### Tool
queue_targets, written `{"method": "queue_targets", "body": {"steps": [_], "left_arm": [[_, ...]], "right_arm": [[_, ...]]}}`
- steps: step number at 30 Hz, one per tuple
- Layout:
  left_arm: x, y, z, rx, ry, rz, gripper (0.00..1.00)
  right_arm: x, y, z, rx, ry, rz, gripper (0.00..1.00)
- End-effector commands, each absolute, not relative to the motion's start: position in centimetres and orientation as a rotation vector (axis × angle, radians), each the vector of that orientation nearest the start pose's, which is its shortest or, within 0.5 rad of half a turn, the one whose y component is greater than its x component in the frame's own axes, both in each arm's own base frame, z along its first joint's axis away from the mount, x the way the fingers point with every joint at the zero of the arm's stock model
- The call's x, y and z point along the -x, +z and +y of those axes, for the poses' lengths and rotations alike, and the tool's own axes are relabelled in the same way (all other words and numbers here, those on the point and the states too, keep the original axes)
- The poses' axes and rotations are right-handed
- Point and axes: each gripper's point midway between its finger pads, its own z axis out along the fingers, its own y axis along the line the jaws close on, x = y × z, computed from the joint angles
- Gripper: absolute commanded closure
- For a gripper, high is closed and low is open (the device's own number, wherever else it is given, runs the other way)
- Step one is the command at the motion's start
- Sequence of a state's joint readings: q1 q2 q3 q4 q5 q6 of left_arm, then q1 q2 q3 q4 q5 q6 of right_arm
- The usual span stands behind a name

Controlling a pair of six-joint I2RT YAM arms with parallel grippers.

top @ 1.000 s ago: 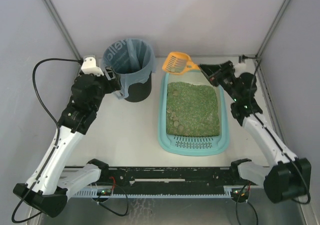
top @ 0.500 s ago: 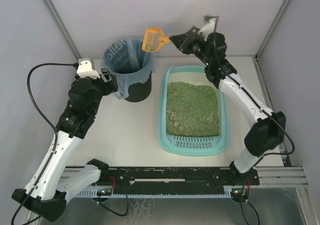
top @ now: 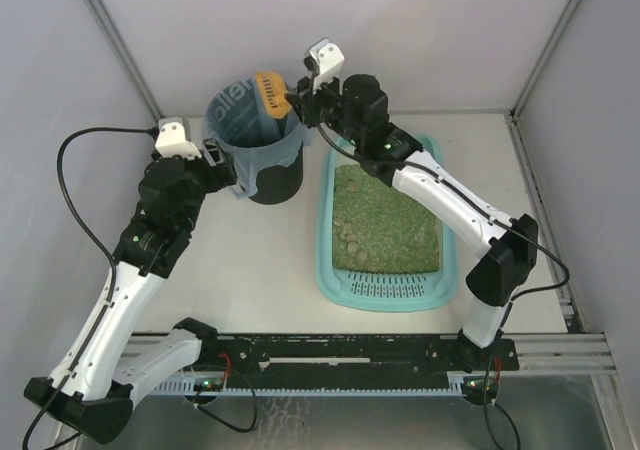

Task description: Clean the litter box

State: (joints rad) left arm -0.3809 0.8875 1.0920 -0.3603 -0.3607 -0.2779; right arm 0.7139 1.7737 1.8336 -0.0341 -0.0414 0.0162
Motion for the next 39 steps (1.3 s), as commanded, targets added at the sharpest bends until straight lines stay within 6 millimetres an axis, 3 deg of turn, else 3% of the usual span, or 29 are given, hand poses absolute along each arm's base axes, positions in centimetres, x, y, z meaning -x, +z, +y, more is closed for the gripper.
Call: {"method": "queue_targets", "body": {"steps": [1,8,12,17,20,23,30,35,39], "left_arm": [[-31.1,35.4,-6.6,0.187,-0.178,1.677,0.23],[-31.2,35.3,-7.0,0.178,-0.198,1.682,0.23],[-31.4,35.1,-7.6,0.164,-0.226,1.694,0.23],[-31.7,34.5,-9.0,0.122,-0.278,1.723,0.24],[-32.4,33.5,-10.2,0.076,-0.304,1.785,0.24],[-33.0,32.4,-11.9,0.023,-0.338,1.850,0.26],[-31.6,30.9,-16.5,-0.141,-0.344,1.891,0.26],[-30.0,29.3,-20.7,-0.294,-0.380,1.930,0.26],[-29.1,28.7,-22.5,-0.359,-0.425,1.946,0.26]], "right_arm": [[-40.2,49.2,34.1,0.548,0.436,1.235,1.00],[-36.8,51.1,30.0,0.446,0.487,1.198,1.00],[-34.0,50.9,25.5,0.323,0.625,1.204,1.00],[-33.0,46.5,18.8,0.115,0.681,1.360,1.00],[-32.8,42.1,15.7,0.020,0.619,1.502,1.00],[-32.6,37.6,13.8,-0.023,0.530,1.625,1.00],[-34.0,28.2,12.3,-0.083,0.411,1.881,1.00],[-36.8,23.3,13.3,-0.119,0.517,2.003,1.00],[-39.7,19.2,13.9,-0.200,0.599,2.071,1.00]]}}
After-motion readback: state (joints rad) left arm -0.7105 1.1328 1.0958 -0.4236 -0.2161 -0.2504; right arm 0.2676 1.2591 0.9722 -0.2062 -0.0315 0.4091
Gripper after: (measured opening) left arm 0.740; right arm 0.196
